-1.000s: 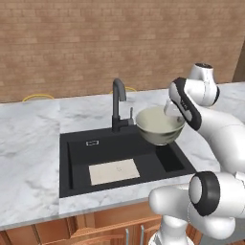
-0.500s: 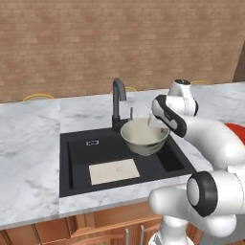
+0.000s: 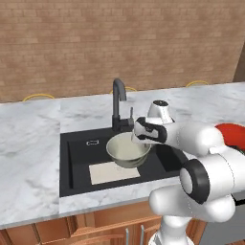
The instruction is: Pick the bowl and bowl and place them in the sink. Then turn on the water.
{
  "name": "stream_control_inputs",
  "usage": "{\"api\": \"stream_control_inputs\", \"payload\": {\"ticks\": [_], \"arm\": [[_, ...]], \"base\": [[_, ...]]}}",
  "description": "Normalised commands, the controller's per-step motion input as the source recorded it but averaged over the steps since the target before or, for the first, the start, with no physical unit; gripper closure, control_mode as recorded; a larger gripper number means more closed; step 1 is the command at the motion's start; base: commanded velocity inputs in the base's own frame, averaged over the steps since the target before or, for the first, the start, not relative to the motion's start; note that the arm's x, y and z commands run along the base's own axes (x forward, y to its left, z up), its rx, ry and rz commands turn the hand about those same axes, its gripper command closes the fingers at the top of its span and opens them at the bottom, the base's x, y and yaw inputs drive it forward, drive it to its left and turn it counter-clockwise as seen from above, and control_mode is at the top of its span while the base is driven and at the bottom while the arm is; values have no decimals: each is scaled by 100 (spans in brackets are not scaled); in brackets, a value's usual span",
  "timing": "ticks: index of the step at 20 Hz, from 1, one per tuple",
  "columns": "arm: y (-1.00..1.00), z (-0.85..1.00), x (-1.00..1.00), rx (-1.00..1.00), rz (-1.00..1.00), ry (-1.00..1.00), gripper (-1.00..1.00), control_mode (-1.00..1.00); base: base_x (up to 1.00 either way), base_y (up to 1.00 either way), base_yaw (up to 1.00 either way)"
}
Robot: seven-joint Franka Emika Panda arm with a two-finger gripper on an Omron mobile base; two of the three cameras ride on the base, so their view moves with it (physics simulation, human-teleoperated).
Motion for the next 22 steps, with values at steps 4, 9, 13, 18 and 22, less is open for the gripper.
{"api": "stream_control_inputs", "payload": {"ticks": [4,9,13,18,22], "arm": [[51,-57,34,0,0,1,100,-100],[38,-43,34,0,0,2,100,-100],[20,-44,23,4,0,1,100,-100],[5,-41,8,6,0,0,100,-100],[12,-35,8,3,0,0,100,-100]], "base": [[0,0,0],[0,0,0],[0,0,0],[0,0,0],[0,0,0]]}}
